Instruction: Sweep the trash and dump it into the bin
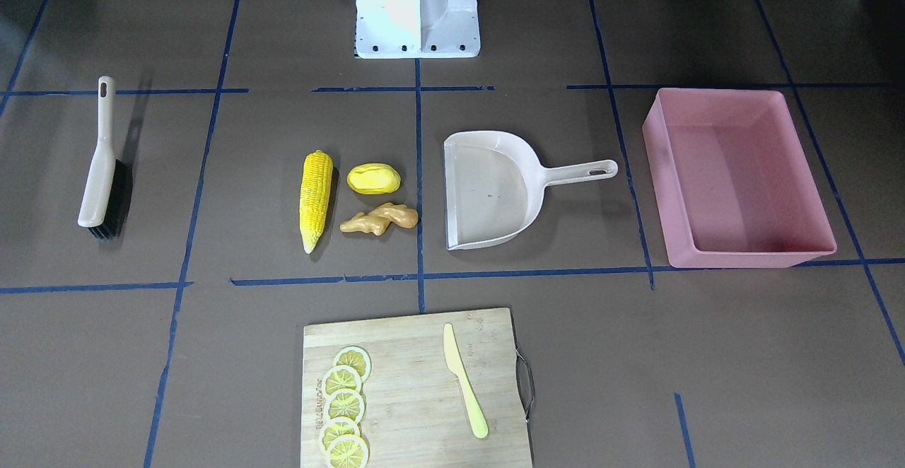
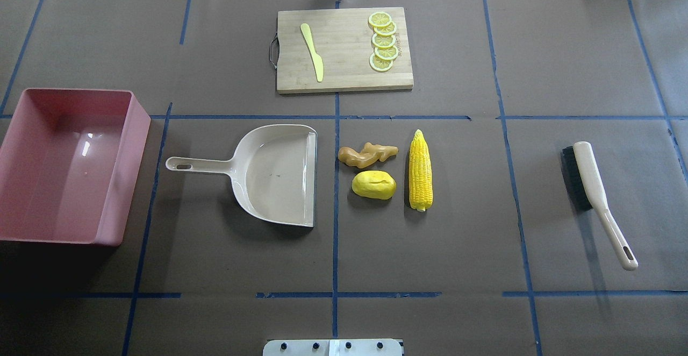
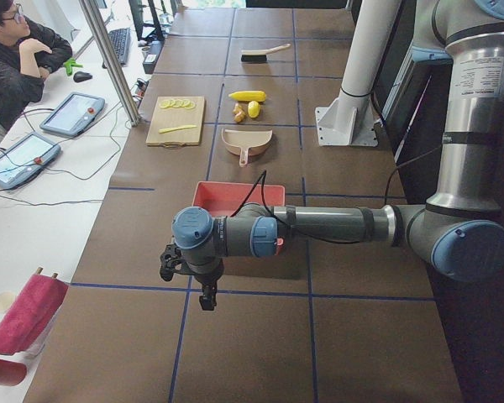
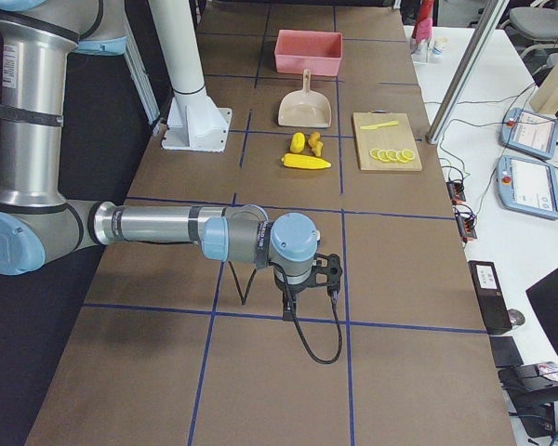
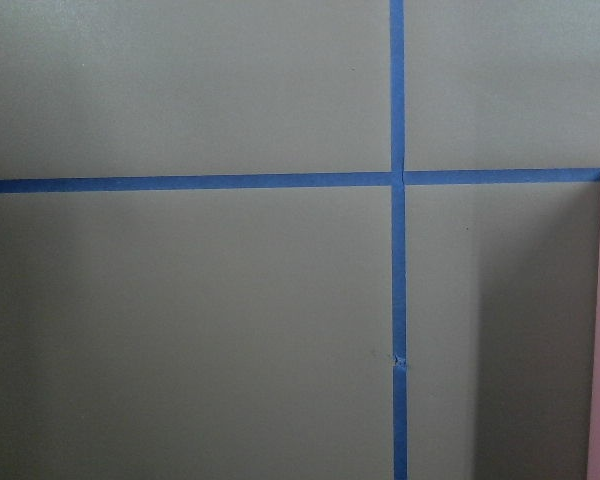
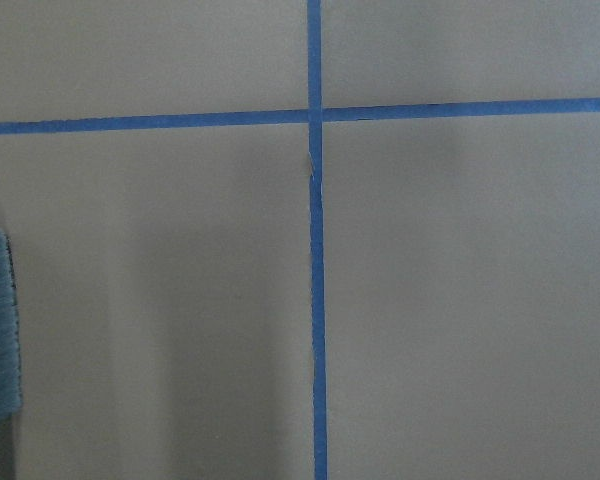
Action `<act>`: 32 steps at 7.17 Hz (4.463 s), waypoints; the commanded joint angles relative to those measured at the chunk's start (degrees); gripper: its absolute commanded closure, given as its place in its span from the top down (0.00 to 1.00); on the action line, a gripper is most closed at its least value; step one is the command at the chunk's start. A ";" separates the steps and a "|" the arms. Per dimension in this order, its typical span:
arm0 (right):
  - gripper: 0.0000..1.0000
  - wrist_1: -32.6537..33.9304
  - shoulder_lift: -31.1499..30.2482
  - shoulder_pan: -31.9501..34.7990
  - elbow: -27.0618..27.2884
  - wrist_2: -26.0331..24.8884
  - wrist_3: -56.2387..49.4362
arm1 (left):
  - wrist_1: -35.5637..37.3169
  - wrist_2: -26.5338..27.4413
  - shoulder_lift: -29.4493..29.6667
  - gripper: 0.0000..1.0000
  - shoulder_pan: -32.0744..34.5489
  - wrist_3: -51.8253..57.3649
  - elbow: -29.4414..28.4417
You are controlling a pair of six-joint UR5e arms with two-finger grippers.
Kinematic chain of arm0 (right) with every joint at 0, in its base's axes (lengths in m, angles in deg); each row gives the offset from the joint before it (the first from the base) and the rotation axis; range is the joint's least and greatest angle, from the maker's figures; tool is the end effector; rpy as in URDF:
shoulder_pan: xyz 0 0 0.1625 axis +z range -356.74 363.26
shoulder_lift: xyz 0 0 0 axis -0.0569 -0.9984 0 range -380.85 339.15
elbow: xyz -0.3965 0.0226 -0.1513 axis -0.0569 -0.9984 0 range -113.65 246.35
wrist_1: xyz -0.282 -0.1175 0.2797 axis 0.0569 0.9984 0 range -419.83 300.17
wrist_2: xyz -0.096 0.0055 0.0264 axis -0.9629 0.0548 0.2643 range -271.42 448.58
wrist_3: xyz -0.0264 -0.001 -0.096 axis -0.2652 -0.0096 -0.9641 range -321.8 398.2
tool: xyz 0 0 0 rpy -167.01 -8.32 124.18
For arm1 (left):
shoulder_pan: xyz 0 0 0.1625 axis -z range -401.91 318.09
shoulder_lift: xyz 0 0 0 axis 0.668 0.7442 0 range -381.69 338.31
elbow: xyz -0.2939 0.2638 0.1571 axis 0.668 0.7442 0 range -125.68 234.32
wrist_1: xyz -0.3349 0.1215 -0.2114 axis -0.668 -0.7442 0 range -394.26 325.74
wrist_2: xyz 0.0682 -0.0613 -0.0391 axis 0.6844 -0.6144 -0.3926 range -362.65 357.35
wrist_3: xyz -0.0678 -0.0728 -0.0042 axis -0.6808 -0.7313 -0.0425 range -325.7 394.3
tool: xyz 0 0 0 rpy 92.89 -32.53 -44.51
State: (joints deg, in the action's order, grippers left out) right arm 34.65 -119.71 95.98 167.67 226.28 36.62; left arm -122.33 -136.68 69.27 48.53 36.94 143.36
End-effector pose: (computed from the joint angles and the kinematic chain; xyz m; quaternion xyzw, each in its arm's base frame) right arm 0.0797 -0.4204 0.6361 -0.0009 -0.4046 0.0163 0.9144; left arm -0.0680 -0.4961 0.6623 -0.0054 0.3751 0.0115 0.9269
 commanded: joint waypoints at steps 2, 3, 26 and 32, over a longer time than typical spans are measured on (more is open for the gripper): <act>1.00 0.00 0.16 0.01 -0.07 -0.67 0.26 | -0.09 -0.09 0.00 1.00 -0.09 0.00 0.17; 1.00 0.00 0.16 0.01 0.02 -0.76 0.26 | -0.61 -0.17 0.00 1.00 -0.09 0.00 0.26; 1.00 -35.76 -8.63 -42.95 13.83 -16.31 62.82 | -0.79 0.26 7.21 1.00 -14.50 0.18 14.23; 0.92 -35.77 -8.54 -49.48 10.48 -17.37 63.01 | -0.79 0.35 7.12 1.00 -14.85 0.35 14.23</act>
State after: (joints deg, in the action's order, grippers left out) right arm -1.14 -128.29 46.95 178.55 208.84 99.75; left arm -123.12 -136.33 76.39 33.68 37.22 157.59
